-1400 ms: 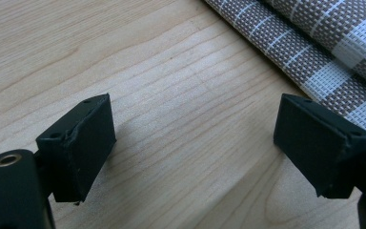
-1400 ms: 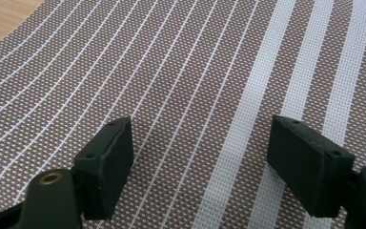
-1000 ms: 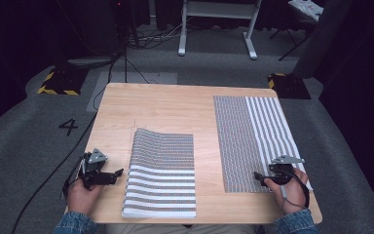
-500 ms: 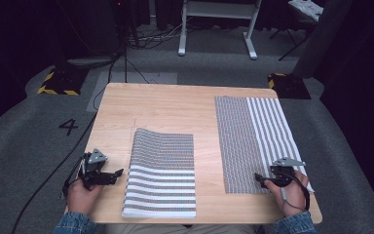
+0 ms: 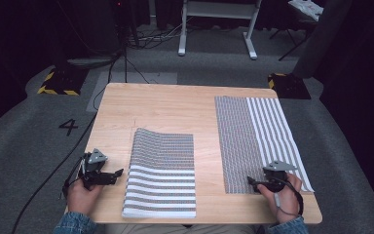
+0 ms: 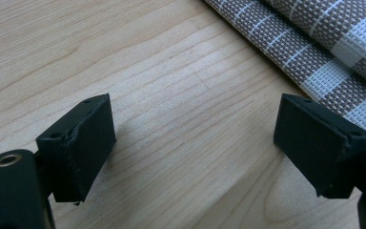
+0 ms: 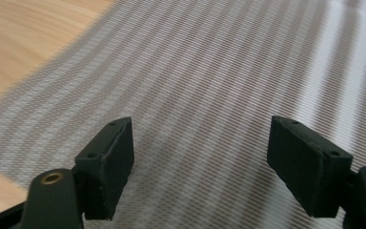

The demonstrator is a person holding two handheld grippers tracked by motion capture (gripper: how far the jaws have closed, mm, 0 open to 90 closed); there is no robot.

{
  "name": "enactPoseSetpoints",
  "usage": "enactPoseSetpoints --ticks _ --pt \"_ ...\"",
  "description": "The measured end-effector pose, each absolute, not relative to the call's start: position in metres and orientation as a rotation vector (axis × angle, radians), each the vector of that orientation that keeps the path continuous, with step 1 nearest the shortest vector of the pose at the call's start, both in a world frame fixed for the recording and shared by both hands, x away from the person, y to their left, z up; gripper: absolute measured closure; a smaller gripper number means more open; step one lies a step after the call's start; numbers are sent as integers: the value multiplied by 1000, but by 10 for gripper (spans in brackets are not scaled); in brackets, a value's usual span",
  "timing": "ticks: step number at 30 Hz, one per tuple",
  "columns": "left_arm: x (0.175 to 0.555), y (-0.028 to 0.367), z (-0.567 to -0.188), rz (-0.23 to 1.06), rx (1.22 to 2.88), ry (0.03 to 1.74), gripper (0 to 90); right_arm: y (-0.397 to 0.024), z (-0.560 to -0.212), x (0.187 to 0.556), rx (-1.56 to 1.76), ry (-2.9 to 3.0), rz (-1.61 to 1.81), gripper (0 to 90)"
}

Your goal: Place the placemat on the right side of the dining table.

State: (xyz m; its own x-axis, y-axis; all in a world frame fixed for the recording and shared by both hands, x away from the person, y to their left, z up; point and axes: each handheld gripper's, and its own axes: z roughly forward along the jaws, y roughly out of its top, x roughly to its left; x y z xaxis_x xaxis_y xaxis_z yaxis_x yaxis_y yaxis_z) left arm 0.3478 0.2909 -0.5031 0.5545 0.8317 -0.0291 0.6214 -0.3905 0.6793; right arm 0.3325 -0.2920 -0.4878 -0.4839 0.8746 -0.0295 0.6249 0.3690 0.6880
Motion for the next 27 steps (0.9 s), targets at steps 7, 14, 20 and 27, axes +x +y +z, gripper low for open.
enactPoseSetpoints --ticks 7,14,20,27 --pt "348 291 -503 421 2141 1164 142 -254 -489 320 1202 2350 914 247" --pt "348 291 -503 421 2142 1164 142 -251 -494 320 1213 2351 926 238" --pt "348 291 -503 420 2141 1164 142 -250 -494 322 1216 2354 916 237" --pt "348 291 -503 420 2141 1163 142 -250 -491 321 1212 2348 931 240"
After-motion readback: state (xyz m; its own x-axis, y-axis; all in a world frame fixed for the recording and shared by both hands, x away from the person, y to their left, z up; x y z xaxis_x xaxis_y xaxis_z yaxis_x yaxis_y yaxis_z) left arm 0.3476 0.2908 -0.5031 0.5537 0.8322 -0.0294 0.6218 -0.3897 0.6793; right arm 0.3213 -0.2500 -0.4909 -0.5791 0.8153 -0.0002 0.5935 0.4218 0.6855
